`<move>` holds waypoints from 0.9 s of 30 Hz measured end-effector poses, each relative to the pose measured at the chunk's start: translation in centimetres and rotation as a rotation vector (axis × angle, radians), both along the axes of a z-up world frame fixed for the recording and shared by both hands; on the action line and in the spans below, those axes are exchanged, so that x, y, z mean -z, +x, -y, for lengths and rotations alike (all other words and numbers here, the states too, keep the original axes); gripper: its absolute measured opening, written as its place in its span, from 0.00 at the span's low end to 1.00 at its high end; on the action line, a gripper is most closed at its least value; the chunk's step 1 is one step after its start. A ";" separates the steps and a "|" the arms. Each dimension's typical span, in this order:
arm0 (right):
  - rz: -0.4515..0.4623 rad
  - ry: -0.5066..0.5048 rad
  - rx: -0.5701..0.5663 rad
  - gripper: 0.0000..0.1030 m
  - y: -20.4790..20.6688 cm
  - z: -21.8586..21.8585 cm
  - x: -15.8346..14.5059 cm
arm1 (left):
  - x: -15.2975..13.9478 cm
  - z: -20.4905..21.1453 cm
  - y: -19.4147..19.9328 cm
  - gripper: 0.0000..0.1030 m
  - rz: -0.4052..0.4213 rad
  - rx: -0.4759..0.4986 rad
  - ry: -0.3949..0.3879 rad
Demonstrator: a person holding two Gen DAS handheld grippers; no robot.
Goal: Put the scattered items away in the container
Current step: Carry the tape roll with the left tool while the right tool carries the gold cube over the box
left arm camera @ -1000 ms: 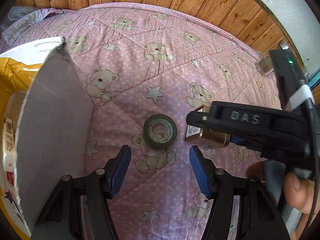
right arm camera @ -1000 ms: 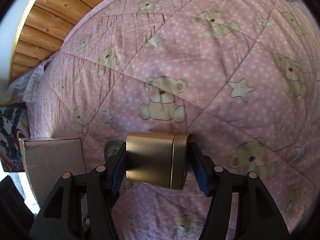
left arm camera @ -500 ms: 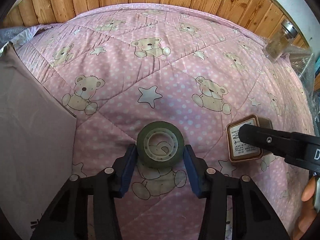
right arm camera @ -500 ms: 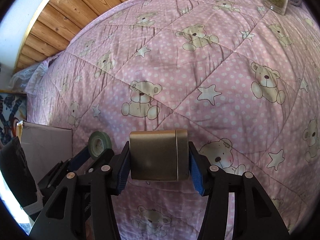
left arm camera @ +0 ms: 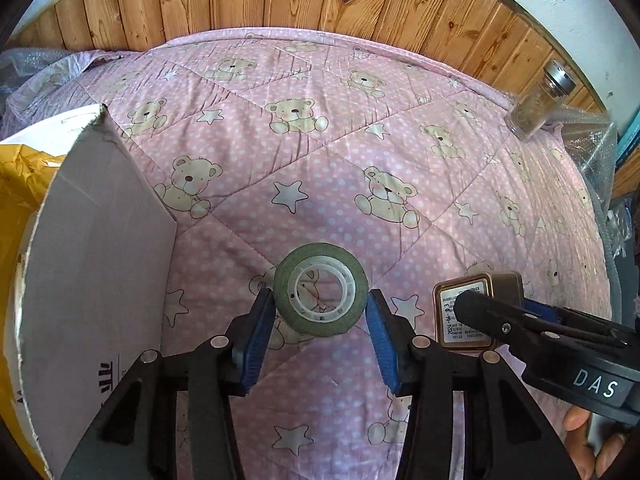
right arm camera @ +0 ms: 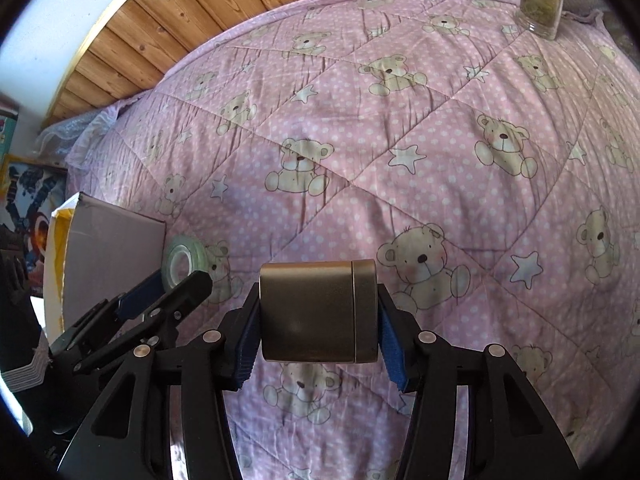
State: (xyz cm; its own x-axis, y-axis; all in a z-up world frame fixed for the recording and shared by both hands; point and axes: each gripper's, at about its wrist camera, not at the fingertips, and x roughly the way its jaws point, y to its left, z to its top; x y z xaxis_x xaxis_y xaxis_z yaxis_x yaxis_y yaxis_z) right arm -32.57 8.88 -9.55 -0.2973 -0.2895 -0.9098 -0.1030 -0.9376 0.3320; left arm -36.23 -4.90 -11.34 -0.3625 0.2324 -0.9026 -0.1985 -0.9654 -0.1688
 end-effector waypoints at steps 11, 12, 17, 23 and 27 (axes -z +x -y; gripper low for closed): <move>-0.027 0.006 -0.016 0.53 3.3 0.6 -2.6 | -3.6 0.6 3.3 0.47 -0.020 0.001 0.024; -0.029 0.005 -0.020 0.53 3.6 0.8 -2.8 | -3.9 0.8 3.6 0.47 -0.023 0.001 0.024; -0.051 0.003 -0.052 0.53 4.9 2.3 -4.2 | -5.3 1.8 5.1 0.47 -0.038 -0.006 0.040; -0.085 0.007 -0.104 0.53 6.0 4.1 -6.2 | -7.2 3.9 6.5 0.47 -0.065 -0.027 0.067; -0.110 0.013 -0.159 0.53 6.9 5.8 -7.8 | -8.6 5.5 7.4 0.47 -0.083 -0.052 0.091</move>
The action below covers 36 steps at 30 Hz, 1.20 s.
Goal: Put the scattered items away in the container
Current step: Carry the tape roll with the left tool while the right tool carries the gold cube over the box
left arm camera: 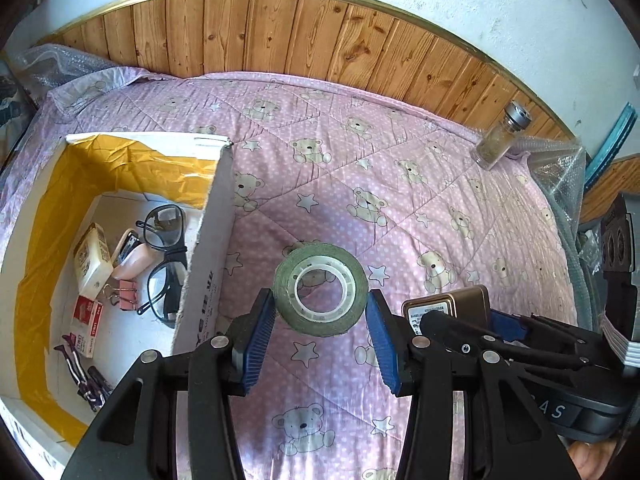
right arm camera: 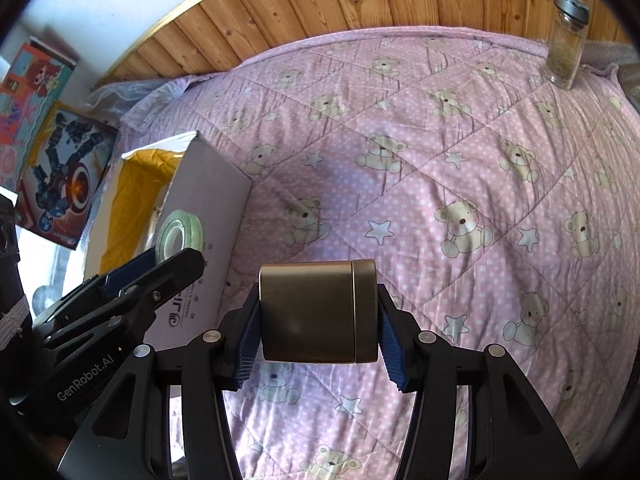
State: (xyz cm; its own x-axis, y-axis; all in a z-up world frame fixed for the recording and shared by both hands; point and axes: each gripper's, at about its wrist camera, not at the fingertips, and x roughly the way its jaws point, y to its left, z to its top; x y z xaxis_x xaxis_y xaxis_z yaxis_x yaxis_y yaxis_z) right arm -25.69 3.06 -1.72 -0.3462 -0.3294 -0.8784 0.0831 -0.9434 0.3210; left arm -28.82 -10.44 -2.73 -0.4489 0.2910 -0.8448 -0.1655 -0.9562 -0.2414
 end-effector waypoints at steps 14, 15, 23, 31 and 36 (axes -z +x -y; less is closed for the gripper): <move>-0.077 -0.001 -0.216 0.53 1.3 7.7 -4.2 | -2.5 9.1 4.4 0.47 -0.010 -0.154 0.072; -0.080 0.000 -0.230 0.53 1.3 8.3 -4.4 | -2.5 9.8 4.7 0.47 -0.009 -0.168 0.075; -0.104 -0.001 -0.341 0.53 1.2 12.9 -5.3 | -2.4 14.4 5.9 0.47 -0.009 -0.274 0.102; -0.122 0.001 -0.431 0.53 -0.2 17.5 -5.8 | -0.9 17.3 6.2 0.47 0.017 -0.341 0.113; -0.116 0.015 -0.472 0.53 -1.9 20.0 -5.2 | 0.7 18.6 5.3 0.47 0.047 -0.366 0.135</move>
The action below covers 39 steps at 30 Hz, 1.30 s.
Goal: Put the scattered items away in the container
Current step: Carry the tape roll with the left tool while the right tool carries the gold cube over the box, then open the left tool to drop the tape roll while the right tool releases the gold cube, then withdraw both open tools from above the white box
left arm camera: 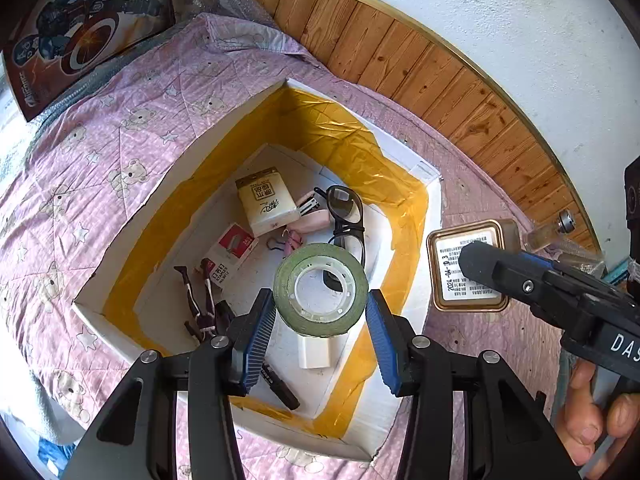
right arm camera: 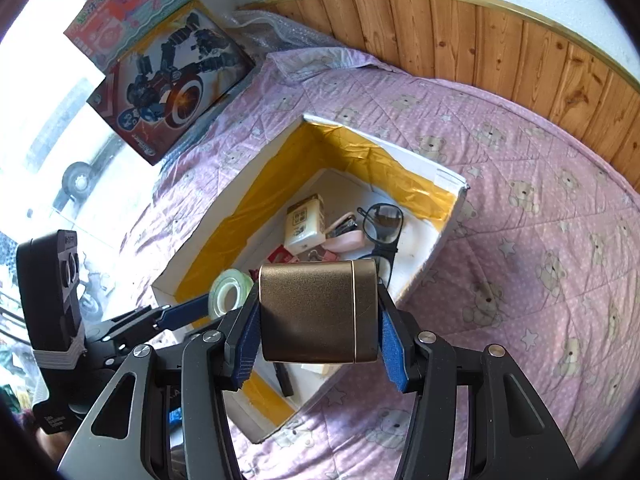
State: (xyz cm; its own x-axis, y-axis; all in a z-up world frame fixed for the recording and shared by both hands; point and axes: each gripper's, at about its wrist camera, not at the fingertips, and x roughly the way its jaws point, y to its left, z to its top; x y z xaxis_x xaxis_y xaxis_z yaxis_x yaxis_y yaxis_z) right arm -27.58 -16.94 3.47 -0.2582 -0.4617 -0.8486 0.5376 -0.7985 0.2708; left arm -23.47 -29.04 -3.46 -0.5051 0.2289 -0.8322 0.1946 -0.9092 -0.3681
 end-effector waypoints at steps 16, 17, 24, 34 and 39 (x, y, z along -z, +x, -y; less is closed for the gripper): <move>-0.001 0.034 -0.036 0.53 -8.4 7.6 3.0 | 4.3 1.1 -3.7 0.47 0.049 0.010 0.079; -0.017 0.025 -0.034 0.55 -8.9 8.2 3.1 | 4.5 1.1 -3.9 0.47 0.049 0.013 0.082; -0.019 0.043 -0.006 0.55 -12.0 9.6 6.0 | 6.1 2.4 -4.3 0.56 0.054 -0.015 0.128; 0.050 0.027 0.008 0.56 -10.0 6.7 6.6 | 5.4 2.9 -3.3 0.59 0.037 -0.030 0.116; 0.031 0.064 -0.024 0.56 -7.2 5.0 6.1 | 4.7 2.6 -2.2 0.59 0.047 -0.030 0.097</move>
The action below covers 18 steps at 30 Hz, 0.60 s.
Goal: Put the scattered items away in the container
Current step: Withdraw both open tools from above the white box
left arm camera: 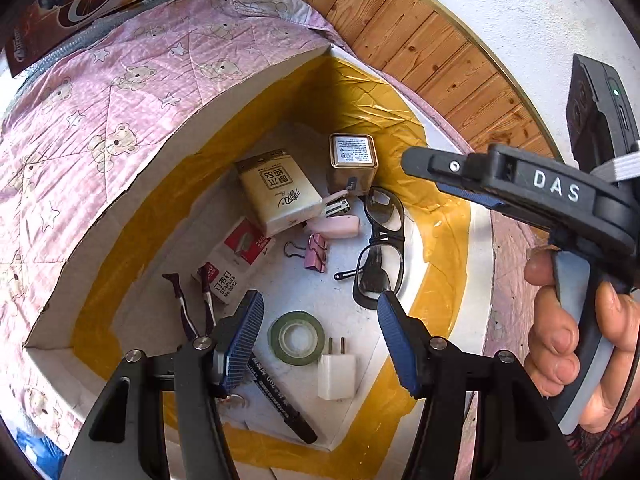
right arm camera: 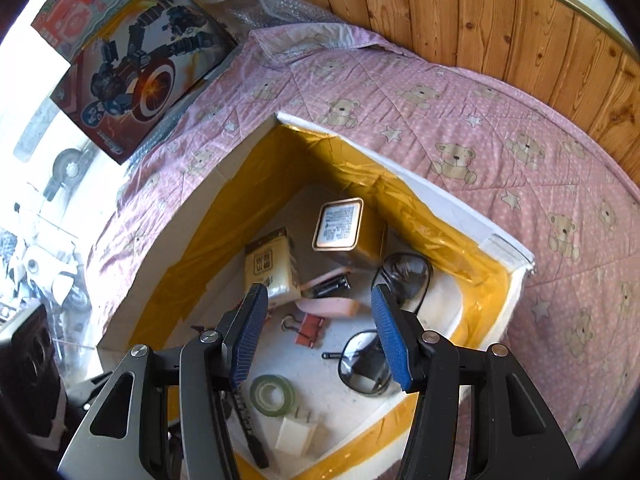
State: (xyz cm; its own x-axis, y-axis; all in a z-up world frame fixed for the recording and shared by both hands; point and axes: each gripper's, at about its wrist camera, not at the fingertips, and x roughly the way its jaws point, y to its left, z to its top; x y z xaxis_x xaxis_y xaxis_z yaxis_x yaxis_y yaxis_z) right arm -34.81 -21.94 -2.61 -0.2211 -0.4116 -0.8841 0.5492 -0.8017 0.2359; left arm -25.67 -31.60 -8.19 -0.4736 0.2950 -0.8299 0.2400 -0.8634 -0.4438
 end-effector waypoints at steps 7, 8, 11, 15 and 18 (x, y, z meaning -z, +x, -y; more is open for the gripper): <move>-0.042 0.055 -0.033 0.56 3.4 -2.0 -0.6 | -0.8 -1.2 0.7 0.59 0.018 0.021 -0.046; -0.053 0.067 -0.037 0.56 3.8 -2.3 -0.8 | -1.0 -1.4 0.7 0.59 0.023 0.022 -0.056; -0.103 0.106 -0.048 0.56 5.3 -3.2 -1.5 | -1.7 -1.7 0.9 0.59 0.031 0.022 -0.102; -0.177 0.189 -0.073 0.56 7.5 -3.6 -2.4 | -3.1 -1.9 1.6 0.59 0.018 0.016 -0.147; -0.192 0.214 -0.077 0.56 9.0 -4.1 -2.8 | -4.1 -2.1 2.3 0.59 0.009 0.015 -0.172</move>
State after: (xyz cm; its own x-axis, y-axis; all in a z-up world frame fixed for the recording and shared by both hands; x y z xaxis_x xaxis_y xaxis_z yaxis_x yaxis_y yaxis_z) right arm -25.79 -17.83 0.22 -0.3683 -0.2427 -0.8974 0.6289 -0.7760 -0.0482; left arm -23.33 -29.49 -4.12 -0.4627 0.1554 -0.8728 0.2293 -0.9300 -0.2872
